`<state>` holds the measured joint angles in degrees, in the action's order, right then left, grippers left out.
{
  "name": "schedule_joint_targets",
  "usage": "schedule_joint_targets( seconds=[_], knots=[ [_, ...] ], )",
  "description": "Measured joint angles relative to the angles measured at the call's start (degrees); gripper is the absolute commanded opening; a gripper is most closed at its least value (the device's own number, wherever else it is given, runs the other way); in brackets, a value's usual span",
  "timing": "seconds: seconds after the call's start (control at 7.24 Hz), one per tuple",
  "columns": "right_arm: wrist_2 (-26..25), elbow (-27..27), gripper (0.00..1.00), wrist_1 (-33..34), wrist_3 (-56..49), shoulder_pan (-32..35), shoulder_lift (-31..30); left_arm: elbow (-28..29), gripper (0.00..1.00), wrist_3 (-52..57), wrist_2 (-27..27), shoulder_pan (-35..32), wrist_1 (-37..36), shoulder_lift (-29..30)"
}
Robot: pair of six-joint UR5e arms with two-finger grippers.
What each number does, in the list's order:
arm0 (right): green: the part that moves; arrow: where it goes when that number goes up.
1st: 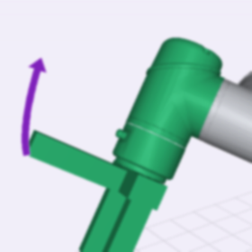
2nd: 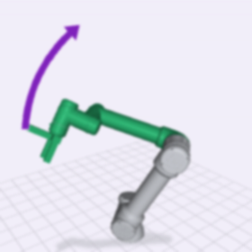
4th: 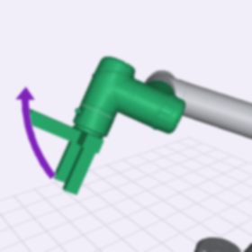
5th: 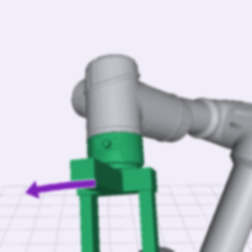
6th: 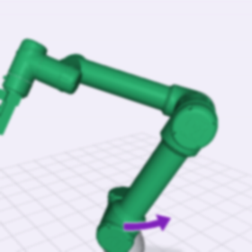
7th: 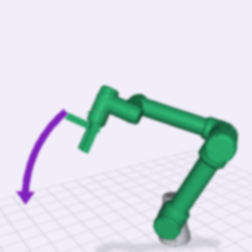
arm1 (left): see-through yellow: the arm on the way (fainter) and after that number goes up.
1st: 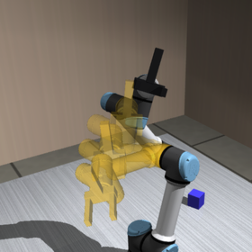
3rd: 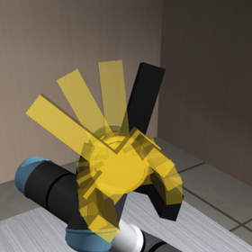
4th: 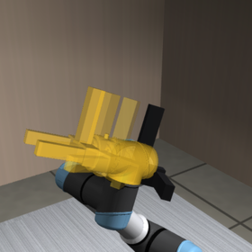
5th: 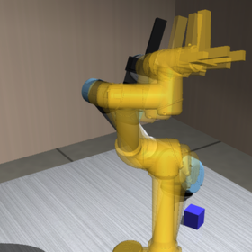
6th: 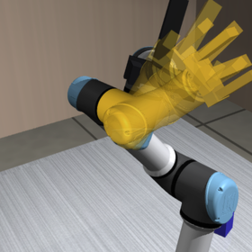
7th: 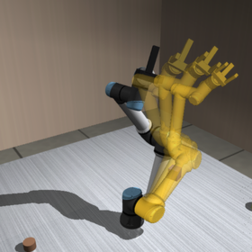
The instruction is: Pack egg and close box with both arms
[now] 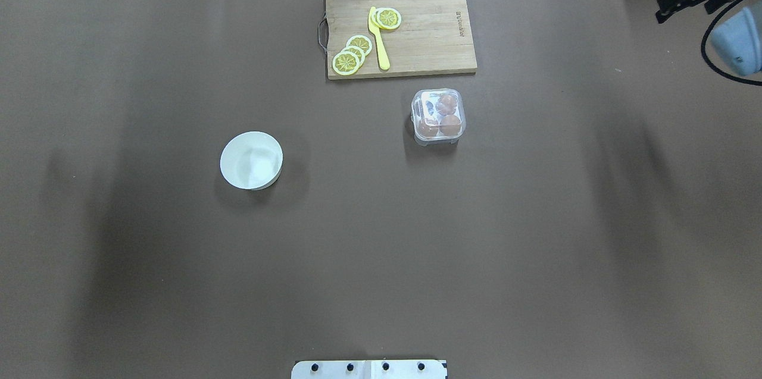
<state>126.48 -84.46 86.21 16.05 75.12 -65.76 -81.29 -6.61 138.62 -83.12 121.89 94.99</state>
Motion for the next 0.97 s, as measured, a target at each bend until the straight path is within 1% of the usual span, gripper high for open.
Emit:
schedule_joint_targets(
  seconds=[0.14,0.41,0.69,0.97],
  knots=[
    [0.33,0.93,1.0,1.67,-2.08,2.51,-0.98,-0.11,0.97,0.25,0.02,-0.13,-0.24,0.0],
    [0.38,1.87,1.0,1.52,-4.35,4.91,-3.71,-0.16,0.97,0.38,-0.18,-0.18,-0.83,-0.09],
    [0.7,1.94,1.0,0.73,-5.17,5.65,-7.09,0.09,0.97,0.45,-0.74,-0.17,-2.01,-0.14],
    [0.92,1.93,1.0,0.47,-5.31,5.79,-8.12,0.11,0.97,0.4,-1.09,-0.13,-2.39,-0.16]
  ],
)
